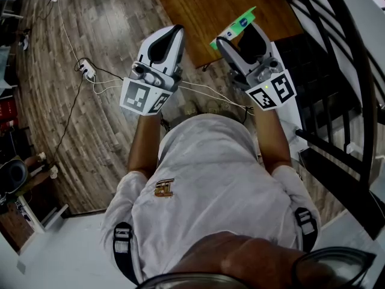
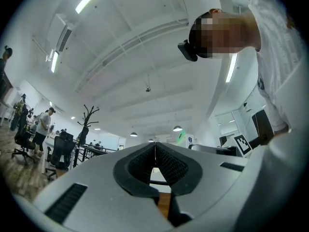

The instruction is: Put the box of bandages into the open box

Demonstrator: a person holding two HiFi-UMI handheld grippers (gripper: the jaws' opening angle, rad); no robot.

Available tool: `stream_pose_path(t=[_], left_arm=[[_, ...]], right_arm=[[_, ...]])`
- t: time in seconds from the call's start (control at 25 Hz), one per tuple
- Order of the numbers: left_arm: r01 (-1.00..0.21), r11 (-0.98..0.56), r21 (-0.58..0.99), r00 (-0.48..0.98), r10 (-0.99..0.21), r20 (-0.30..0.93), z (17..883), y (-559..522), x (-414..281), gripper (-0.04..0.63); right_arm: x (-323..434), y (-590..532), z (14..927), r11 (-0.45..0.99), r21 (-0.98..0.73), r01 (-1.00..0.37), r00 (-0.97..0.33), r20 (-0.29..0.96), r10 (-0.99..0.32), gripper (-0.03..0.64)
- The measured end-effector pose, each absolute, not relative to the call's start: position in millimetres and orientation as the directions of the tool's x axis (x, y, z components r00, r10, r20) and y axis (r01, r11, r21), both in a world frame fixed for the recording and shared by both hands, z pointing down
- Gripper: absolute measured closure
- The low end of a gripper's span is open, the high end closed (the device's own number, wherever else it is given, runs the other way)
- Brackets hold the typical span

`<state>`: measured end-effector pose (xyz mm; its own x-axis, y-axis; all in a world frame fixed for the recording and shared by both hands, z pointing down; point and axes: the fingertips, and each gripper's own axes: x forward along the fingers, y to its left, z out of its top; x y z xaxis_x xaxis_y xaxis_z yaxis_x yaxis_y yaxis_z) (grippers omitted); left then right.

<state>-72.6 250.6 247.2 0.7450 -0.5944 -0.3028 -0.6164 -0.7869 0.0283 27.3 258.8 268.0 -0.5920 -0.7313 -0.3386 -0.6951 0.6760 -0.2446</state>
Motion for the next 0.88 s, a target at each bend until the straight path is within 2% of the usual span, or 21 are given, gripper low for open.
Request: stream_pose_path(t=[0.88], left_arm=[[-0.539, -0.841, 0.045, 0.778, -0.517, -0.357, 264, 238, -160, 0.575]], right_arm=[[-46, 260, 280, 0.587, -0.204, -0.784, -0.518, -0.308, -0.798, 0.302]])
